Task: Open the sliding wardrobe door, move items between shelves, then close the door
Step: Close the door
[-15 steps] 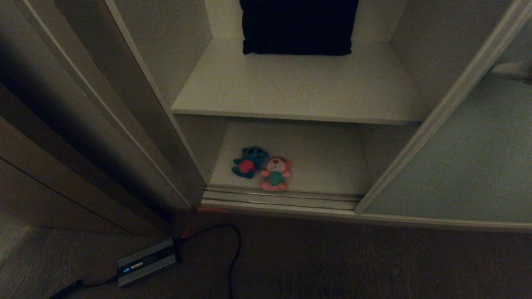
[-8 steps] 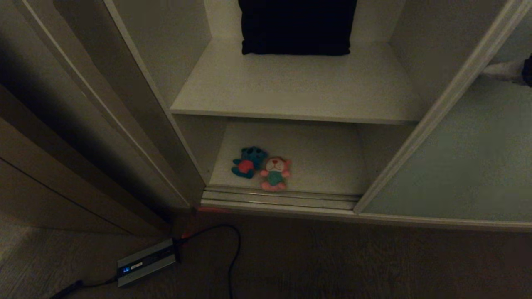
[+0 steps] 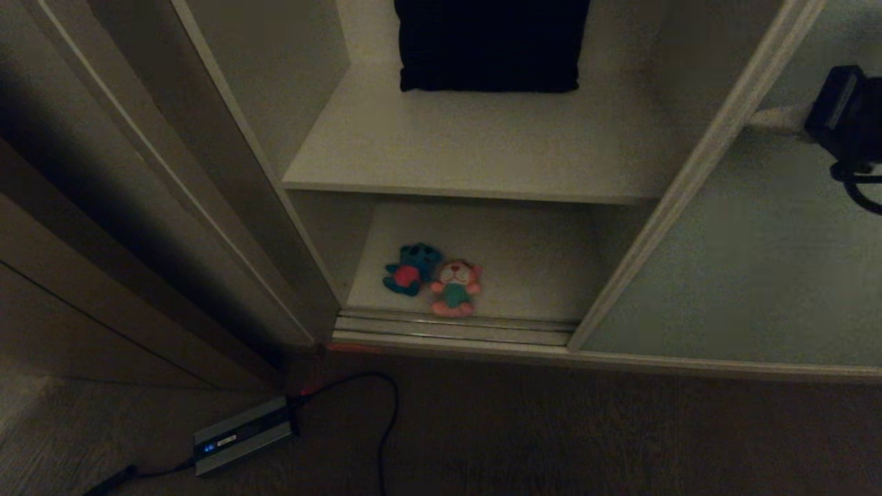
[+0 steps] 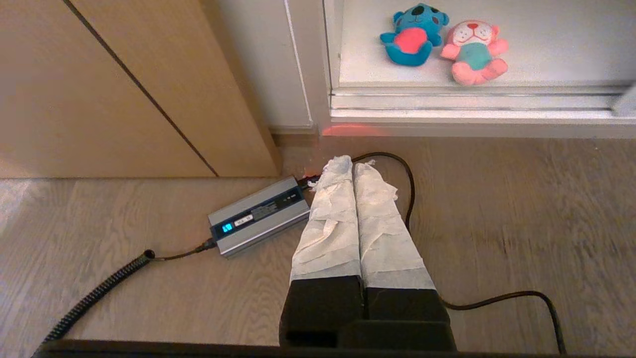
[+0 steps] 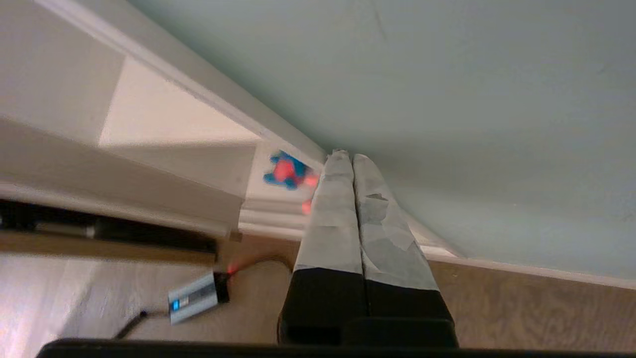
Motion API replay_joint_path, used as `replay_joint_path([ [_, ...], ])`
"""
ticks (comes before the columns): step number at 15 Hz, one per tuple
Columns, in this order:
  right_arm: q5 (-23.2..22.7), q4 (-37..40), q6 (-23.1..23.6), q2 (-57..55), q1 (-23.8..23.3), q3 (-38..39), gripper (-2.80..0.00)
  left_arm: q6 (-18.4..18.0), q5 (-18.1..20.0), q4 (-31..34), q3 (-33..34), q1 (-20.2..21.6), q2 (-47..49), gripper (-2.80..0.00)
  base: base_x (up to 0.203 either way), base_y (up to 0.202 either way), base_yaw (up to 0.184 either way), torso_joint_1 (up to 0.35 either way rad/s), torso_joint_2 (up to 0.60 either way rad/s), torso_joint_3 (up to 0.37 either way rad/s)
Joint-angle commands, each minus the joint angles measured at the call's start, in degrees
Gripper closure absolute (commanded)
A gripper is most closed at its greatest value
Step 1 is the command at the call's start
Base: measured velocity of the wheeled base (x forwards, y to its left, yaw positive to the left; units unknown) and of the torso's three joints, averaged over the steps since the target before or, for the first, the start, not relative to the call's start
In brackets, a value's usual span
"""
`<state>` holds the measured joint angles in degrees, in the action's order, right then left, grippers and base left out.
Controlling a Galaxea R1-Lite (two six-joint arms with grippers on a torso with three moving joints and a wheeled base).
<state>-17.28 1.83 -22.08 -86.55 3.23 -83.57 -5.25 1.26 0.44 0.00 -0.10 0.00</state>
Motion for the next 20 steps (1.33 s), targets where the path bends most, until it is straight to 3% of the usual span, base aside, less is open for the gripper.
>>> replay_joint_path([
  [1,0.94,0.25,-0.08,-0.25,6.51,0.15,0.0,-0.02,0.04,0.0,0.0,0.01,0.09,0.0,0.0,0.0,0.0,0.0,0.0,0.0],
  [6,3.15,0.87,0.41,6.22,18.12,4.23,0.0,-0.02,-0.01,0.0,0.0,0.01,0.09,0.0,0.0,0.0,0.0,0.0,0.0,0.0],
  [9,3.16,0.99,0.91,12.3,21.47,8.36,0.0,-0.02,-0.01,0.0,0.0,0.05,0.05,0.0,0.0,0.0,0.0,0.0,0.0,0.0],
  [12,3.29,1.12,0.92,19.12,21.14,12.53,0.0,-0.02,0.06,0.0,0.0,0.01,0.09,0.0,0.0,0.0,0.0,0.0,0.0,0.0],
  [15,3.3,2.9,0.85,26.54,16.67,14.72,0.0,-0.02,0.06,0.0,0.0,0.01,0.09,0.0,0.0,0.0,0.0,0.0,0.0,0.0],
  [18,3.3,3.48,0.83,31.21,6.68,15.59,0.0,-0.02,-0.02,0.0,0.0,0.01,0.09,0.0,0.0,0.0,0.0,0.0,0.0,0.0],
  [20,3.3,3.53,0.85,32.59,-3.02,15.77,0.0,-0.02,0.06,0.0,0.0,0.01,0.09,0.0,0.0,0.0,0.0,0.0,0.0,0.0],
])
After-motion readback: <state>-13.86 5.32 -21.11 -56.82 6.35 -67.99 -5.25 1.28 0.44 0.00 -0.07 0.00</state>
